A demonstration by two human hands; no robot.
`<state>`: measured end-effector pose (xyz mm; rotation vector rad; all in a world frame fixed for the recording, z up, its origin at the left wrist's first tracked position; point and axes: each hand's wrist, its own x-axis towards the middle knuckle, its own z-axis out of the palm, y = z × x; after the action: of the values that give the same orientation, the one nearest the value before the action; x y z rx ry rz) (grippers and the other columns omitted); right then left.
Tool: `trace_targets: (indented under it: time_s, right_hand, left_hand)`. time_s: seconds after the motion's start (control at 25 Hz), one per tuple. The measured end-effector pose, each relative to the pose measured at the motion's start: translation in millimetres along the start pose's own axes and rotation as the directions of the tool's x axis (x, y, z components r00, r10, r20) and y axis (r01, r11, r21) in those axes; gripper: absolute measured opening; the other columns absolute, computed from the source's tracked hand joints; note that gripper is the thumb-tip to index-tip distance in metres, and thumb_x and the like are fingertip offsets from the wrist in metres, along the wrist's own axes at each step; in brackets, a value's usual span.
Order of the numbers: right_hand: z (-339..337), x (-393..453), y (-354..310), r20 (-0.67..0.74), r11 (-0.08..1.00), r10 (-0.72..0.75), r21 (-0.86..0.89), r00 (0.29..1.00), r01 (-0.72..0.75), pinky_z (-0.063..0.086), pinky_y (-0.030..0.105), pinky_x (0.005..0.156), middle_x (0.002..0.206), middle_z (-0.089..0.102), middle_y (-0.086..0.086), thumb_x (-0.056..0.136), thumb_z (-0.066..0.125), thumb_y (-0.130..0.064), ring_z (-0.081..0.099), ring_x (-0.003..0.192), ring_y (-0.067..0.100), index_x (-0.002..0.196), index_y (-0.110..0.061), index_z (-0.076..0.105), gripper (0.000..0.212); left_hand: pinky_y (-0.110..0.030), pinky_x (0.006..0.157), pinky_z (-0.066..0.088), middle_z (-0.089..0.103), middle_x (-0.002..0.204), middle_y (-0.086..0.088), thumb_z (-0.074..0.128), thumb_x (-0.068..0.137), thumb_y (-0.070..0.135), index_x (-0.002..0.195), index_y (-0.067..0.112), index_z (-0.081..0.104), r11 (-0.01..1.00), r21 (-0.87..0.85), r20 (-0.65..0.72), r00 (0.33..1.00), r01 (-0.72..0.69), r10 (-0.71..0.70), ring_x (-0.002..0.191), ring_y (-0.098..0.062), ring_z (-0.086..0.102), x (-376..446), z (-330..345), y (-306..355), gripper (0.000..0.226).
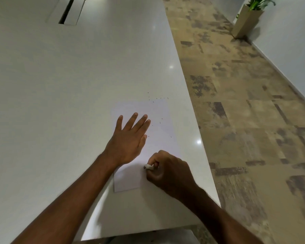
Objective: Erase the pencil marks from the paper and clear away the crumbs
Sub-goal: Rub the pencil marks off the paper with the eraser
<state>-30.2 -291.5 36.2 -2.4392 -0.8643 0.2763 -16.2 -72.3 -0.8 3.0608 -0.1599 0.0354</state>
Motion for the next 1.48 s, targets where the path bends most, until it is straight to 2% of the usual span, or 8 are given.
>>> trace_targets:
  time_s: [0.2, 0.4, 0.56, 0.68, 0.88, 1.08, 1.2, 1.48]
  right_hand:
    - [-42.5, 60.9, 29.6, -0.249, 0.945, 0.318, 0.002, 0.915, -0.328, 0.045, 0.028, 0.068, 0.087, 0.065, -0.018, 0.090, 0.062, -0.049, 0.061, 0.078, 0.004, 0.083, -0.032, 0.064, 0.018]
    - [-22.0, -13.8, -0.8, 0.018, 0.997, 0.073, -0.005, 0.997, -0.073, 0.052, 0.029, 0.070, 0.089, 0.065, -0.017, 0.089, 0.063, -0.052, 0.059, 0.079, 0.006, 0.089, -0.032, 0.067, 0.021]
    - [-51.0, 38.7, 26.0, -0.185, 0.912, 0.399, -0.025, 0.898, -0.410, 0.044, 0.029, 0.068, 0.085, 0.064, -0.016, 0.089, 0.066, -0.043, 0.059, 0.076, 0.002, 0.077, -0.032, 0.063, 0.016]
    - [-42.0, 27.7, 10.7, -0.207, 0.927, 0.352, 0.210, 0.913, -0.310, 0.046, 0.023, 0.070, 0.087, 0.065, -0.013, 0.091, 0.073, -0.033, 0.060, 0.077, 0.003, 0.082, -0.030, 0.067, 0.011]
    - [-11.4, 14.3, -34.7, 0.362, 0.571, 0.229, 0.702, 0.904, -0.426, 0.061, 0.032, 0.094, 0.111, 0.078, 0.001, 0.102, 0.066, -0.020, 0.074, 0.104, 0.018, 0.110, -0.007, 0.070, 0.016]
    - [-54.7, 103.3, 18.9, 0.261, 0.192, 0.412, 0.912, 0.873, -0.363, 0.055, 0.038, 0.107, 0.130, 0.071, 0.018, 0.103, 0.059, -0.011, 0.071, 0.121, 0.025, 0.117, -0.005, 0.064, 0.016]
    - [-60.6, 108.0, 14.5, 0.135, 0.197, 0.459, 0.948, 0.878, -0.249, 0.052, 0.040, 0.111, 0.134, 0.071, 0.012, 0.105, 0.059, -0.016, 0.068, 0.126, 0.023, 0.119, -0.008, 0.064, 0.017]
    - [-28.4, 84.9, 13.5, 0.304, 0.242, 0.353, 0.884, 0.885, -0.400, 0.052, 0.045, 0.110, 0.127, 0.074, 0.017, 0.105, 0.059, -0.014, 0.070, 0.123, 0.029, 0.123, -0.002, 0.061, 0.021]
  left_hand:
    - [-0.063, 0.121, 0.011, 0.011, 0.170, 0.002, 0.008, 0.107, 0.043, 0.162, 0.021, 0.016, 1.000, -0.027, -0.012, 1.000, 0.001, -0.001, 0.157, -0.025, 0.004, -0.7, -0.6, 0.7, 0.060]
    - [-0.065, 0.121, 0.012, 0.014, 0.170, 0.001, 0.010, 0.106, 0.043, 0.162, 0.020, 0.019, 0.999, -0.033, -0.017, 1.000, -0.005, 0.004, 0.157, -0.026, 0.007, -0.5, 0.4, -0.4, 0.060]
    - [-0.065, 0.120, 0.014, 0.017, 0.169, 0.000, 0.008, 0.106, 0.043, 0.161, 0.019, 0.021, 0.999, -0.048, -0.027, 1.000, -0.012, 0.010, 0.157, -0.027, 0.010, -0.7, 2.3, -1.6, 0.062]
    - [-0.065, 0.120, 0.014, 0.018, 0.169, 0.001, 0.007, 0.105, 0.043, 0.161, 0.019, 0.022, 0.997, -0.079, -0.045, 0.999, -0.013, 0.009, 0.157, -0.027, 0.010, -1.7, 1.7, -0.5, 0.062]
    - [-0.052, 0.127, 0.005, 0.026, 0.167, 0.003, 0.025, 0.110, 0.028, 0.160, 0.020, 0.025, 0.946, -0.324, -0.118, 0.990, 0.031, -0.072, 0.155, -0.016, 0.017, 1.6, 0.9, -6.7, 0.051]
    - [-0.048, 0.127, 0.009, 0.039, 0.161, -0.001, 0.037, 0.104, 0.007, 0.157, 0.016, 0.034, 0.922, -0.387, -0.192, 0.975, 0.030, -0.112, 0.152, -0.018, 0.029, 0.9, 3.0, -7.4, 0.054]
    - [-0.045, 0.127, 0.008, 0.037, 0.162, -0.001, 0.039, 0.102, 0.001, 0.158, 0.015, 0.033, 0.917, -0.396, -0.200, 0.970, 0.049, -0.138, 0.152, -0.016, 0.026, 2.4, 4.5, -8.2, 0.058]
    - [-0.040, 0.128, 0.004, 0.035, 0.163, -0.003, 0.039, 0.098, -0.006, 0.158, 0.014, 0.031, 0.900, -0.434, -0.224, 0.964, 0.032, -0.142, 0.153, -0.017, 0.024, 0.6, 10.2, -8.9, 0.065]
